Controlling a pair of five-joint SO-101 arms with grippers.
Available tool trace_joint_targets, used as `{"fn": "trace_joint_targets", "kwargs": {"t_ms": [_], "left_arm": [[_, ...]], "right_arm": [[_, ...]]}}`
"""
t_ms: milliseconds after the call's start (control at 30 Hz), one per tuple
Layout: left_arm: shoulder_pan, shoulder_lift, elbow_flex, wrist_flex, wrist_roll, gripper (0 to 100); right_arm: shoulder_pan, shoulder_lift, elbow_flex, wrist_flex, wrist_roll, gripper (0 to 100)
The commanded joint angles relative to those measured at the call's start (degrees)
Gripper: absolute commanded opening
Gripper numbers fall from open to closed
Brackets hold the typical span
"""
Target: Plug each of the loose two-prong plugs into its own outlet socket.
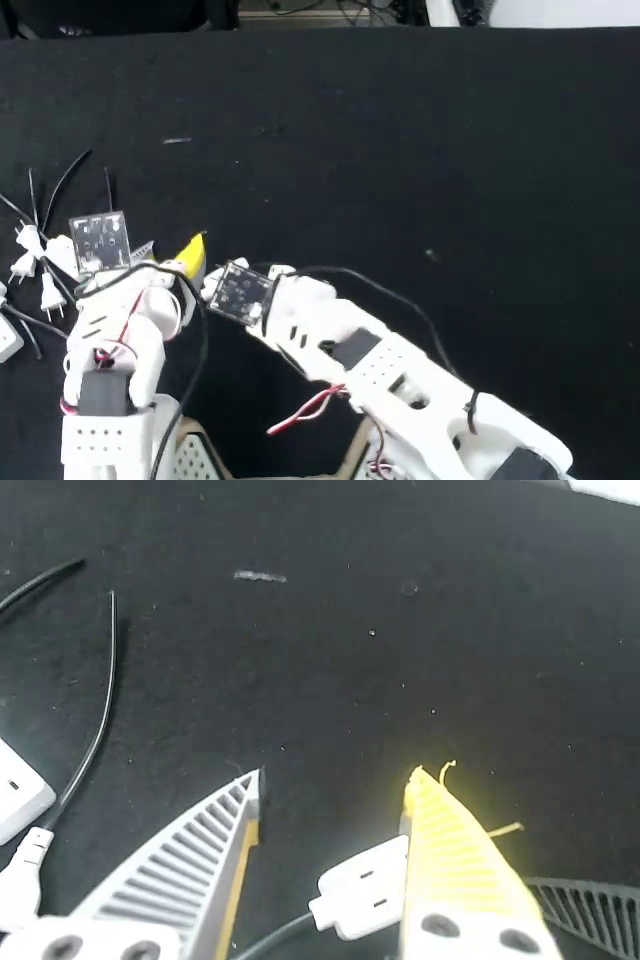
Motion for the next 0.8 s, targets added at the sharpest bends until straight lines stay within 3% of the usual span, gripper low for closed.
{"fn": "trace_joint_targets", "kwargs": {"t_ms": [0,233,400,767], "left_arm": [[0.84,-4.4,-0.04,1.41,-1.23,23],[3.3,-7.47,2.15,2.11,-2.81,23],[7.08,-7.47,1.98,3.16,-5.54,23],[6.81,-7.47,5.85,0.53,-9.05,23]], "right_arm": [[-0.97,-2.51,-0.75,-1.58,-0.53,1.0],[-0.97,-2.15,-2.68,-1.67,-7.56,1.0],[-0.97,-2.15,-2.68,-1.67,-7.65,1.0],[-0.97,-2.59,-2.95,-1.41,-8.0,1.0]]}}
